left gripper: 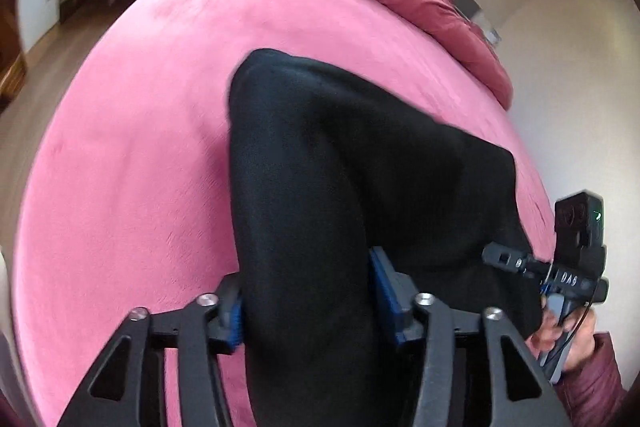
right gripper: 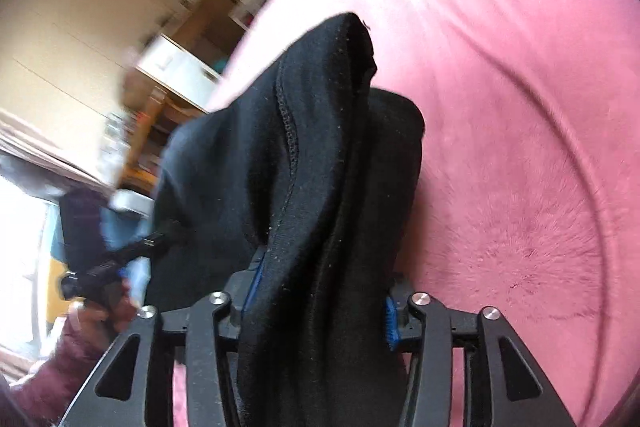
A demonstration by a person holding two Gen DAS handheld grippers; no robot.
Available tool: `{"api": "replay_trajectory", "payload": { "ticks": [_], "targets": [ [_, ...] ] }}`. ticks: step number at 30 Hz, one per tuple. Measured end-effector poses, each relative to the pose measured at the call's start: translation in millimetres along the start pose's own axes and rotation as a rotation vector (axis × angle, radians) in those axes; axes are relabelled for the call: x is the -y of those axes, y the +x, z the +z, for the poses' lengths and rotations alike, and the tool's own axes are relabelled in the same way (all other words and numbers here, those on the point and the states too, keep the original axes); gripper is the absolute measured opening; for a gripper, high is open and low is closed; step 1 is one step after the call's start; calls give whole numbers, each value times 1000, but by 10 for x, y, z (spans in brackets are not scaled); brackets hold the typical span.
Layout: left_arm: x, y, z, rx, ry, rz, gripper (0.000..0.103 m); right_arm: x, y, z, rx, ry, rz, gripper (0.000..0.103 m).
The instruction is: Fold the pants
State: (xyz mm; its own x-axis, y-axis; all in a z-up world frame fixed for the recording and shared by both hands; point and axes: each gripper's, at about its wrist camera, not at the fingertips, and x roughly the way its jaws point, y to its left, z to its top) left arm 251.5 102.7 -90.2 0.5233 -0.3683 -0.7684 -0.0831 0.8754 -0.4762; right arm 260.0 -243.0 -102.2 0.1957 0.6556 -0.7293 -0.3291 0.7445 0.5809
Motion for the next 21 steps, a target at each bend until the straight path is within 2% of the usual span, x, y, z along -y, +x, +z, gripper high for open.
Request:
{"api": "replay_trajectory", "payload": {
  "ticks": [1, 3, 7, 9, 11, 15, 21],
  "targets": [
    [-30, 9, -41, 17, -14, -11, 65, 66, 37, -38, 4, 20, 26, 55],
    [-72, -49, -128, 33, -39, 2, 69, 158, 28, -80, 27, 36, 65, 55],
    [139, -135, -64, 71, 29, 136, 73, 107, -23, -129, 30, 27, 50, 58],
    [285, -210, -116, 91, 38, 182, 73, -64, 48, -17, 29, 28, 24, 65],
    [337, -272, -126, 122, 44, 223, 73, -116, 21, 18, 38, 25, -5, 67],
    [315, -470, -288, 161, 41, 259, 72, -197, -73, -14, 60, 9, -59, 68],
    [378, -702, -360, 196, 69, 296, 72, -189, -306, -150, 109, 24, -132, 68]
  ]
}}
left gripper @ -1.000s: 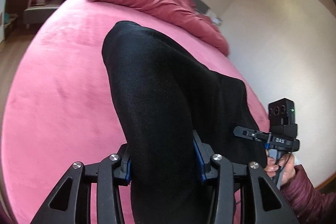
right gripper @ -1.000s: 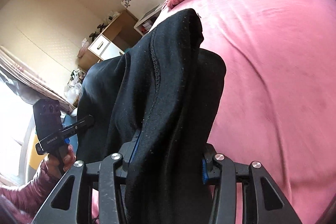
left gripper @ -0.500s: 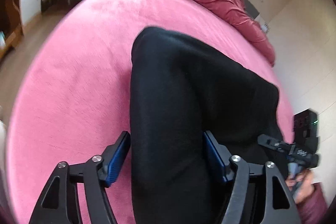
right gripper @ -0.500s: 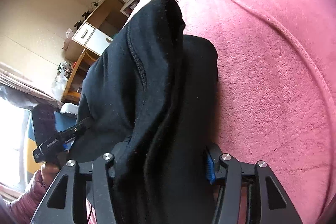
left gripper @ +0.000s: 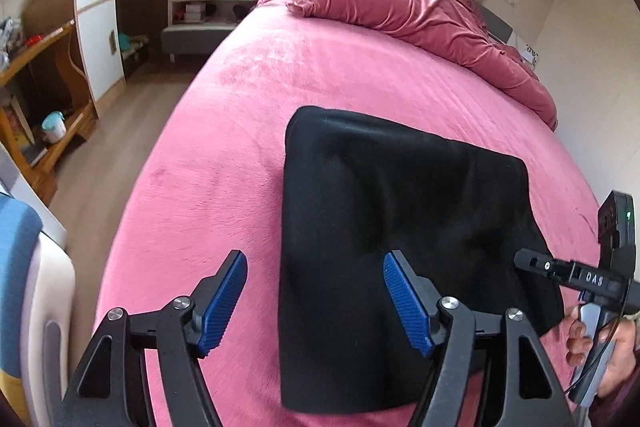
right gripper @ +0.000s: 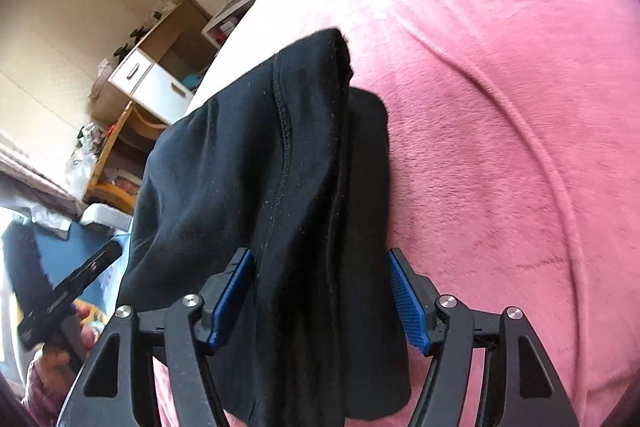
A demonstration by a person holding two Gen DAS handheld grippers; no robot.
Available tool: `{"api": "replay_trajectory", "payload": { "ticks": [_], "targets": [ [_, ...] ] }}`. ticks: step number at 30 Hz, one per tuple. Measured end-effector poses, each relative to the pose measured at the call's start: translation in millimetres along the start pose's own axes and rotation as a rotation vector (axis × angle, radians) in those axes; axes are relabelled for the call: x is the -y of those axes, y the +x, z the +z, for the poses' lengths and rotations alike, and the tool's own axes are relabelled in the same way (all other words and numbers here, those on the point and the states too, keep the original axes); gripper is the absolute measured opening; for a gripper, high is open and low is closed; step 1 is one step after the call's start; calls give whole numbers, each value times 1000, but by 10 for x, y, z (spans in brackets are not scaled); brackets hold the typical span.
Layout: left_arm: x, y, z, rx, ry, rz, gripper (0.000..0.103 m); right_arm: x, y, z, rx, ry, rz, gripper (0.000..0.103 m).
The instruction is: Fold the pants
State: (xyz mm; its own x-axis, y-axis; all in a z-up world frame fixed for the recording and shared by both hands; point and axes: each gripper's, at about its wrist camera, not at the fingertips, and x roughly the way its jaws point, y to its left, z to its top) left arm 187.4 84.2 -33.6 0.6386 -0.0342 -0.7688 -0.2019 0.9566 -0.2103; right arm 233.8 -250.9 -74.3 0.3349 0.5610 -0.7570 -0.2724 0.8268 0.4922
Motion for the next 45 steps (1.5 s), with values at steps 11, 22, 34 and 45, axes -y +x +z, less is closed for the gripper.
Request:
{"api": "replay_trajectory", "payload": {
  "ticks": [11, 22, 34, 45],
  "targets": [
    [-53, -583, -308, 51, 18, 35, 72, -313, -652, -231, 150, -20, -85, 74],
    [-80, -921, -602, 66, 9, 49, 72, -701, -811, -661, 172, -53, -73, 76],
    [-142, -1036, -1150, 37, -3, 63, 72, -564, -794, -1021, 136, 59, -55, 73],
    [37, -1255, -1545, 80, 52, 117, 72, -1064, -809, -1659, 181, -63, -251, 80]
  ]
}}
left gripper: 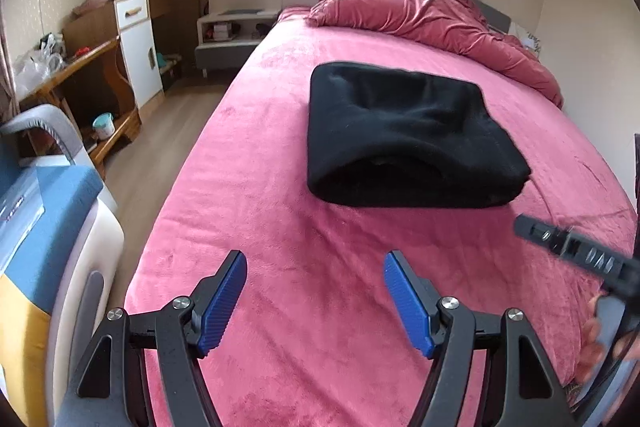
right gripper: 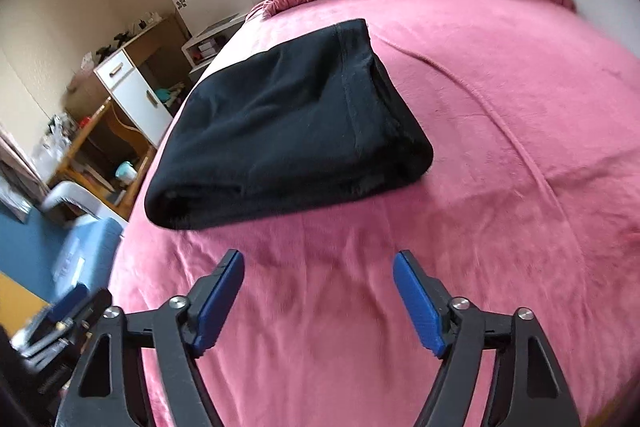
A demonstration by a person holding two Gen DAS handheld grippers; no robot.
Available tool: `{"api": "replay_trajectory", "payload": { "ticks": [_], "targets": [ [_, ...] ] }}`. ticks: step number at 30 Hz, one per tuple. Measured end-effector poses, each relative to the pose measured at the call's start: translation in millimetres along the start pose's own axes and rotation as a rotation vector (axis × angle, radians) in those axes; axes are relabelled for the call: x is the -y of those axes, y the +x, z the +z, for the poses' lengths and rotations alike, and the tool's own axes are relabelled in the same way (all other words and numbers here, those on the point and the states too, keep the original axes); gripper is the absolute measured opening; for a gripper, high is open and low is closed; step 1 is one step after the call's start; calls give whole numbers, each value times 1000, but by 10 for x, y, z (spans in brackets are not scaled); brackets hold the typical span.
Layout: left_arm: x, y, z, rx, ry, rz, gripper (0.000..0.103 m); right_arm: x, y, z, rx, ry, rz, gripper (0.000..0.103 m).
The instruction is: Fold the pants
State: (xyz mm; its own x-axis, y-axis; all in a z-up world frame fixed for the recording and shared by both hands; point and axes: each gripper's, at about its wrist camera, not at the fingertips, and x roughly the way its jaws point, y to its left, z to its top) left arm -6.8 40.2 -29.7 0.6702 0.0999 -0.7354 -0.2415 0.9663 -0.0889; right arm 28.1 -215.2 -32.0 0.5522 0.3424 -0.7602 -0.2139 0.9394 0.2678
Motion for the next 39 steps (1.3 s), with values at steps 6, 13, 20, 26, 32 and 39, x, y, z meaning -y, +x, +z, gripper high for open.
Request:
{"api": "replay_trajectory", "payload": {
  "ticks": [6, 13, 20, 26, 32, 39],
  "targets": [
    [56, -160, -41, 26, 7, -29, 72, -180, -165, -165, 43, -83, -76, 82],
    [103, -241, -66, 44, 28, -14, 72, -258, -296, -225, 73, -111, -102, 83],
    [94, -289, -56, 58, 24, 17, 75, -301, -344, -258, 79, -124, -122, 84],
    [117, -305, -54, 69, 29, 36, 75, -323, -369, -286, 81, -128, -132, 84],
    [120, -298, -57, 61, 26, 49, 75, -332, -393, -291, 90, -134, -134, 84],
    [104, -287, -67, 55, 22, 62, 75, -331, -397, -288, 89, -136, -137, 84]
  ]
}}
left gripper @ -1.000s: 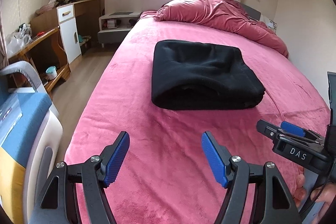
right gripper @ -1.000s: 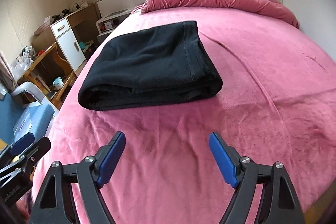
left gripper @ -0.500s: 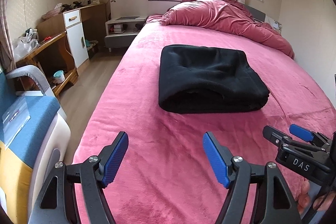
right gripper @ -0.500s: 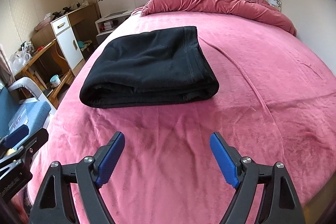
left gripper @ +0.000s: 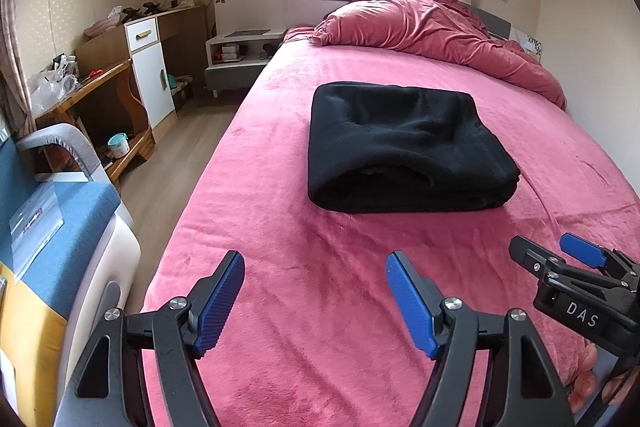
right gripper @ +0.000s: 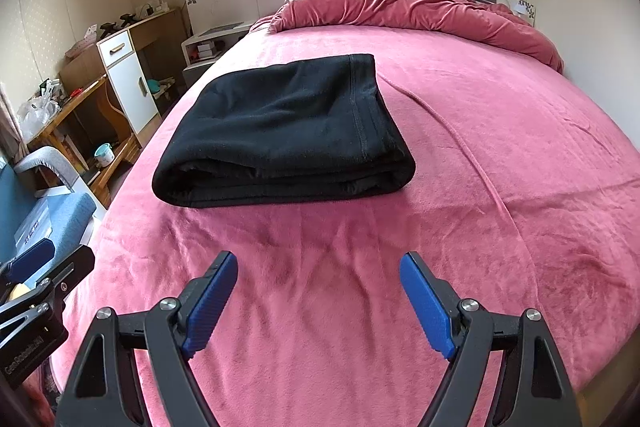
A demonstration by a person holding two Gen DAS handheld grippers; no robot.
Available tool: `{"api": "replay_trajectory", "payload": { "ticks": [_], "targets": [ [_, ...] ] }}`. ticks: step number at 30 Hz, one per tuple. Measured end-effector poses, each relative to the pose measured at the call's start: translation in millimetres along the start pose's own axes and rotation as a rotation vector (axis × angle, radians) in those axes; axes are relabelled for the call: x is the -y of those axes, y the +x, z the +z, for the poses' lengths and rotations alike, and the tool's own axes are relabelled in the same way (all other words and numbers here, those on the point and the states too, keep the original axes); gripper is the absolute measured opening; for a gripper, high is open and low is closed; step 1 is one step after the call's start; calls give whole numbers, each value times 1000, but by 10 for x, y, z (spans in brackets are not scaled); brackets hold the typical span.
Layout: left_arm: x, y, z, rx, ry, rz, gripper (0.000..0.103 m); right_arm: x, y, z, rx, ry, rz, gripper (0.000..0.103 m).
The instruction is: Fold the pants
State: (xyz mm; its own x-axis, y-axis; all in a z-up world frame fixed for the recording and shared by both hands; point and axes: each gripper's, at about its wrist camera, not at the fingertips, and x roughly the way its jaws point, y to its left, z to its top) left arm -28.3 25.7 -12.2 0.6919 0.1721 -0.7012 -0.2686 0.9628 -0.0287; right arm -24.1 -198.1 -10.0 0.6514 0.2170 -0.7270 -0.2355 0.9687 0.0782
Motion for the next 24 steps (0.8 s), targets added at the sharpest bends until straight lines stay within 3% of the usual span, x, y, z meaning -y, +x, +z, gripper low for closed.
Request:
{"api": "replay_trajectory", "payload": {
  "ticks": [24],
  "targets": [
    [-24, 8, -19, 28, -7, 44, 75, -16, 72, -97, -30, 4, -10, 84]
  ]
}}
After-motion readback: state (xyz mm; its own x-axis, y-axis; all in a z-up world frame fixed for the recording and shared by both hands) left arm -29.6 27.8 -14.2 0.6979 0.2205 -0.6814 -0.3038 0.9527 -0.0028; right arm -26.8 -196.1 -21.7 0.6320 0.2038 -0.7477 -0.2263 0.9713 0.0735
